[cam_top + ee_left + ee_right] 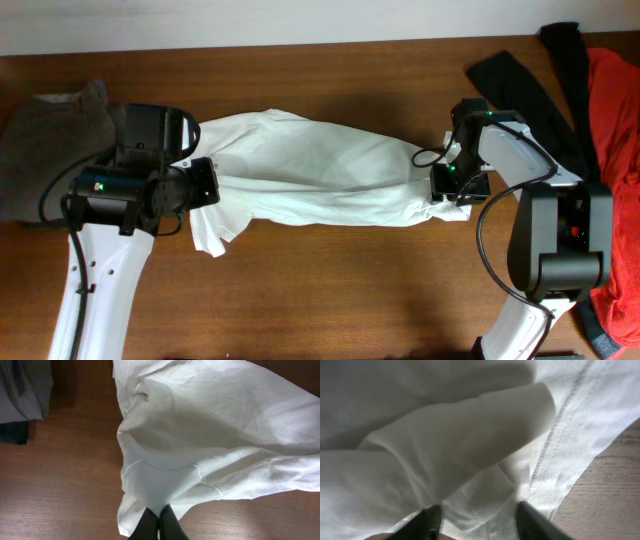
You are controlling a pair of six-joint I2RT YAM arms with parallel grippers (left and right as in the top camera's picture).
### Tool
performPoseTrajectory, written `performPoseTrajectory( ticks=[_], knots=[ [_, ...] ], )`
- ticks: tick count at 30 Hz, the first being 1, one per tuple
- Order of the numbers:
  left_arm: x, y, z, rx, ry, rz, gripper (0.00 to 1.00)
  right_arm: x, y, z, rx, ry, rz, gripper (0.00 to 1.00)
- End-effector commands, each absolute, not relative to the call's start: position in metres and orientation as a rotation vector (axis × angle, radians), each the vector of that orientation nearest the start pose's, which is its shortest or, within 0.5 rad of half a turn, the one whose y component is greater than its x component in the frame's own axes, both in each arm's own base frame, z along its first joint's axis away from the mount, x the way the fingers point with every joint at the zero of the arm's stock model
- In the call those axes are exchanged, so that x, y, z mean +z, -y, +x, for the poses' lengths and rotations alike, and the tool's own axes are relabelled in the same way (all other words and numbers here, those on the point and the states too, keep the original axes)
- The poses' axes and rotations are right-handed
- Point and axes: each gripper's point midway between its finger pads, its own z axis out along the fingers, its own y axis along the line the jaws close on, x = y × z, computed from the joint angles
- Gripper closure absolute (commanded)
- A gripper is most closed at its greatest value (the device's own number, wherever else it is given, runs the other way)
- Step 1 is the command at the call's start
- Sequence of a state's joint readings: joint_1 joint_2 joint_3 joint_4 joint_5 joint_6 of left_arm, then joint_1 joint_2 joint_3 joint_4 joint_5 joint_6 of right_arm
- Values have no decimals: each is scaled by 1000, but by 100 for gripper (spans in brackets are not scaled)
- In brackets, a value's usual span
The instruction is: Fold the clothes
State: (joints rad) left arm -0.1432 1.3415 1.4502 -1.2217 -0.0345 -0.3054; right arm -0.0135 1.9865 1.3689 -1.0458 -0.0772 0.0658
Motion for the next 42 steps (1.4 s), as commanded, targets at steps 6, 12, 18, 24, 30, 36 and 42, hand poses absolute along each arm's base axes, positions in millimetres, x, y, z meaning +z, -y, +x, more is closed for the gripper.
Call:
performPoseTrajectory(
  ticks=[6,12,18,24,30,36,42],
  knots=[
    [238,34,306,-68,-2662,-215,100,37,-8,351,135,-3153,126,66],
    [238,34,306,-67,-2662,-215,100,37,-7,363,129,-3104,123,72],
    [239,34,307,-67,-2662,-215,100,37,-7,361,129,-3110,123,96],
    [246,30,320,-41,-2595,-223,100,78,-4,361,110,-3069,120,96],
    [274,15,337,63,-2474,-224,100,225,15,367,-50,-2802,124,96],
    [346,-27,349,86,-2270,-371,100,369,41,334,-115,-2458,215,96],
    [419,-29,347,-208,-2100,-337,100,430,61,296,-149,-2279,299,96]
  ],
)
